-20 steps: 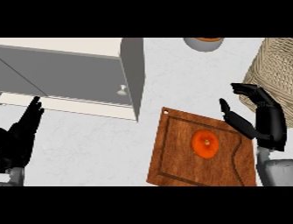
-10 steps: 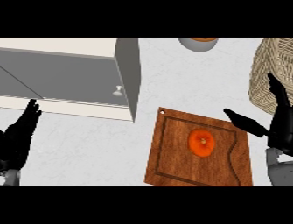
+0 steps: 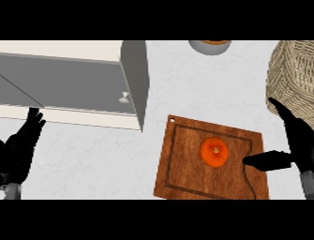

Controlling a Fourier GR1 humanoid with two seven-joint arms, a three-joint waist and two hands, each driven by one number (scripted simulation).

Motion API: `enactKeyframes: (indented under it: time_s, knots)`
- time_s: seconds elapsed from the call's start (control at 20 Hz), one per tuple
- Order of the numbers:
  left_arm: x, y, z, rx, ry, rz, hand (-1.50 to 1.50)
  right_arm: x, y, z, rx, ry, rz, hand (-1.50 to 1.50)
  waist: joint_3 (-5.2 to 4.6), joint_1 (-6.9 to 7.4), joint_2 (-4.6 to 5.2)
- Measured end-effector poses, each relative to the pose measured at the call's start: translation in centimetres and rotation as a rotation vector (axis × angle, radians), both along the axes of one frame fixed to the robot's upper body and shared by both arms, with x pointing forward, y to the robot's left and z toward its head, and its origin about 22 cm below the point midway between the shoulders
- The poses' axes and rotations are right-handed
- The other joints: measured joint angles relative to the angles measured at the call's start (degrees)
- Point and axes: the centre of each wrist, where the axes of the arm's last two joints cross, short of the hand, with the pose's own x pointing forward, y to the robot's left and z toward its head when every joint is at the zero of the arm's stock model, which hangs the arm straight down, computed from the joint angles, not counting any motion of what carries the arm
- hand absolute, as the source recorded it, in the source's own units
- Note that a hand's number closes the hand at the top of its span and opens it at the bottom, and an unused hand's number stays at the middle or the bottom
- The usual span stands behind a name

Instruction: Pick the squash from the cutting board and place it in the basket

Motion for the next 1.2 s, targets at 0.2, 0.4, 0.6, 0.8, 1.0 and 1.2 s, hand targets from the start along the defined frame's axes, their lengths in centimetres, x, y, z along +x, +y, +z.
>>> enactKeyframes:
  time_s: [0.2, 0.4, 0.6, 0.8, 1.0, 1.2]
  knots:
    - [0.5, -0.3, 0.1, -0.008, 0.009, -0.012, 0.0, -1.6, 1.2, 4.3, 0.001, 0.095, 0.026, -1.5, 0.15, 0.19, 0.2]
    - [1.1, -0.9, 0.0, -0.024, 0.006, -0.032, 0.0, -3.3, 1.8, 7.1, 0.03, 0.09, 0.043, -1.5, 0.3, 1.04, 0.49]
    - [1.9, -1.7, 0.1, -0.028, 0.009, -0.043, 0.0, -4.2, 2.4, 7.8, 0.052, 0.046, 0.039, -1.5, 0.34, 1.72, 0.77]
    - [2.7, -1.7, -0.1, -0.03, 0.002, -0.06, 0.0, -4.6, 2.9, 6.8, 0.076, 0.03, 0.023, -1.5, 0.41, 1.99, 0.92]
    - [2.7, -2.4, -0.3, -0.028, -0.006, -0.065, 0.0, -5.3, 3.5, 5.1, 0.086, 0.037, 0.006, -1.5, 0.47, 2.2, 0.95]
    - [2.8, -2.3, -0.1, -0.031, -0.009, -0.076, 0.0, -5.1, 4.1, 2.7, 0.097, 0.034, -0.009, -1.5, 0.47, 2.51, 1.03]
